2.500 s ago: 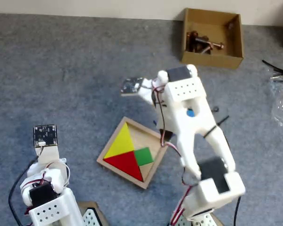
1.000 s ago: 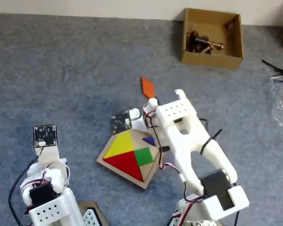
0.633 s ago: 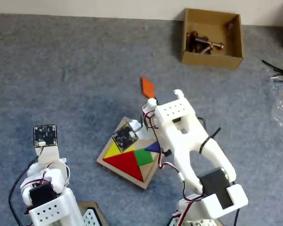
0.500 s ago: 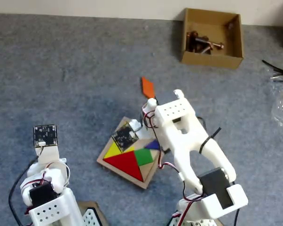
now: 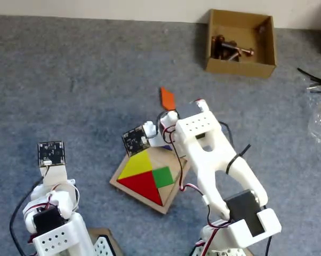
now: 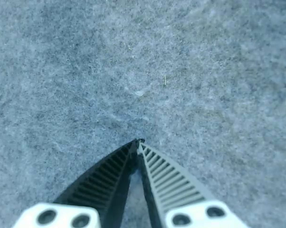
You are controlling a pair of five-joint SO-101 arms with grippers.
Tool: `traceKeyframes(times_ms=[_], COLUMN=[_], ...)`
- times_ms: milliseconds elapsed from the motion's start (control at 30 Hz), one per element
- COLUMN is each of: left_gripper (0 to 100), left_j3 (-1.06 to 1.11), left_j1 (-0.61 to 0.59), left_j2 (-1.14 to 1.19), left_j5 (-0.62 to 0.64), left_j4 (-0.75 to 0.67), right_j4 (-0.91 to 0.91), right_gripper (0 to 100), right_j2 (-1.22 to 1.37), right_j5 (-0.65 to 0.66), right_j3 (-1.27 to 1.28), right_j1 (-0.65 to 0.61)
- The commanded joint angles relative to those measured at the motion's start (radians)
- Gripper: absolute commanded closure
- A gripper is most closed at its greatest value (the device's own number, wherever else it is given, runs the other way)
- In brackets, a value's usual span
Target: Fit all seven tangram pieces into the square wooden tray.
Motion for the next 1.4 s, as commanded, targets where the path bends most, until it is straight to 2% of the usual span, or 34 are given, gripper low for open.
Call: traceKeyframes(times_ms=[0,467,667,933,1200,1367], left_gripper=[99,99,99,99,99,99], left_j3=[0.021,0.021,0.021,0.021,0.021,0.021], left_j1=[0.015,0.015,0.015,0.015,0.015,0.015], left_j2=[-0.005,-0.005,-0.005,-0.005,-0.005,-0.005], left_j5=[0.009,0.009,0.009,0.009,0.009,0.009], left_j4=[0.009,0.009,0.009,0.009,0.009,0.009], right_j4=[-0.012,0.007,0.01,0.015,0.013,0.013], right_gripper=[88.9,88.7,83.5,83.2,83.1,75.2], right_j2=[-0.002,-0.002,-0.002,-0.001,0.154,0.145], right_j5=[-0.012,-0.012,-0.015,-0.015,-0.018,-0.077], right_j3=[0.004,0.084,0.084,0.085,0.076,0.074], right_j1=[-0.002,0.018,0.022,0.03,0.042,0.053])
